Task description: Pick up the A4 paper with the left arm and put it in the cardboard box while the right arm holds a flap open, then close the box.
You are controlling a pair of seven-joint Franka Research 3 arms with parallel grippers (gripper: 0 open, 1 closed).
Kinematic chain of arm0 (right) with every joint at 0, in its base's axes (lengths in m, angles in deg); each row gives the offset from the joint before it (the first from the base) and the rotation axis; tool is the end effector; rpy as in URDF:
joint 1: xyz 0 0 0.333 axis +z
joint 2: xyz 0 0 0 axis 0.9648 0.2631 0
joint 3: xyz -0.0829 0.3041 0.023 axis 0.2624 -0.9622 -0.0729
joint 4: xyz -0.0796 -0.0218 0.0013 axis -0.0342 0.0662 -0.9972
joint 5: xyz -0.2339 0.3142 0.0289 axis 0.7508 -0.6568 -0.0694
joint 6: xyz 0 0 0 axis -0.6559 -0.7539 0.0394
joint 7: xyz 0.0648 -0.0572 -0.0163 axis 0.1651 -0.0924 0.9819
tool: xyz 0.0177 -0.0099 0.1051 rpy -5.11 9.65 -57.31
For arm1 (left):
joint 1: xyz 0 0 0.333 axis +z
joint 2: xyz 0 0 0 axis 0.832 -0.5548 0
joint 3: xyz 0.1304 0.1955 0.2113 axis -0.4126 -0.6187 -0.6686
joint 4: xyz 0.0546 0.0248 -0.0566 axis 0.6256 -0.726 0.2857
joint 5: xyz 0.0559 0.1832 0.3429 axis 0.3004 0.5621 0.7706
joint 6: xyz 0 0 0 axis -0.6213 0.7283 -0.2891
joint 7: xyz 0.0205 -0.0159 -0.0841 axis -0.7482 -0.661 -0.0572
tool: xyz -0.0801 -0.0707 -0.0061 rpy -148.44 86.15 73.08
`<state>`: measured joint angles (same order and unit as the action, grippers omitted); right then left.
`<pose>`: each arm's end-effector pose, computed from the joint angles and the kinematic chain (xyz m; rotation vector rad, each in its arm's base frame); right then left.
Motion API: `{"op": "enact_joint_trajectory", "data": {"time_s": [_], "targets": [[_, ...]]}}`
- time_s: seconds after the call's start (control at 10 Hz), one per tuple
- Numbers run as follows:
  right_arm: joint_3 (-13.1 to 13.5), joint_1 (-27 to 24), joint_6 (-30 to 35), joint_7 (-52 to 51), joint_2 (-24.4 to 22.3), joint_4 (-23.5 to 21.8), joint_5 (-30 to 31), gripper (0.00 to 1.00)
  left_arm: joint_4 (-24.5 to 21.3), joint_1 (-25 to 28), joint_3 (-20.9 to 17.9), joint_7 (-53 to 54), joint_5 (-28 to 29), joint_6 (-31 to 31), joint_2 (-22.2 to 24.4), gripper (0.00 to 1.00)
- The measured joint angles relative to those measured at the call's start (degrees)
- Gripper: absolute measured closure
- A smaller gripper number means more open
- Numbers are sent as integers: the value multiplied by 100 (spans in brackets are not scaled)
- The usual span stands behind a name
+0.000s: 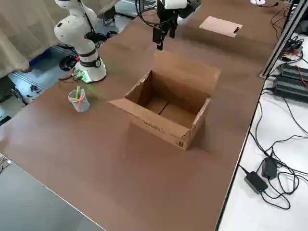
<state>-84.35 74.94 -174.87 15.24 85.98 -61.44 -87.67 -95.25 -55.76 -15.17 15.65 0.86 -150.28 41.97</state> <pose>0.5529 -0.0413 0.5848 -3.1095 0.1153 0.0937 0.6003 -0.0672 0.6143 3.1153 -0.0990 0.2196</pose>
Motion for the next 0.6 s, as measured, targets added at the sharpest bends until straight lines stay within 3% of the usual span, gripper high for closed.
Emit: {"op": "enact_joint_trajectory", "data": {"time_s": [0.6], "targets": [[25, -30, -45, 564, -4, 127, 11, 0, -35, 69, -50, -25, -7, 8, -102, 0]]}}
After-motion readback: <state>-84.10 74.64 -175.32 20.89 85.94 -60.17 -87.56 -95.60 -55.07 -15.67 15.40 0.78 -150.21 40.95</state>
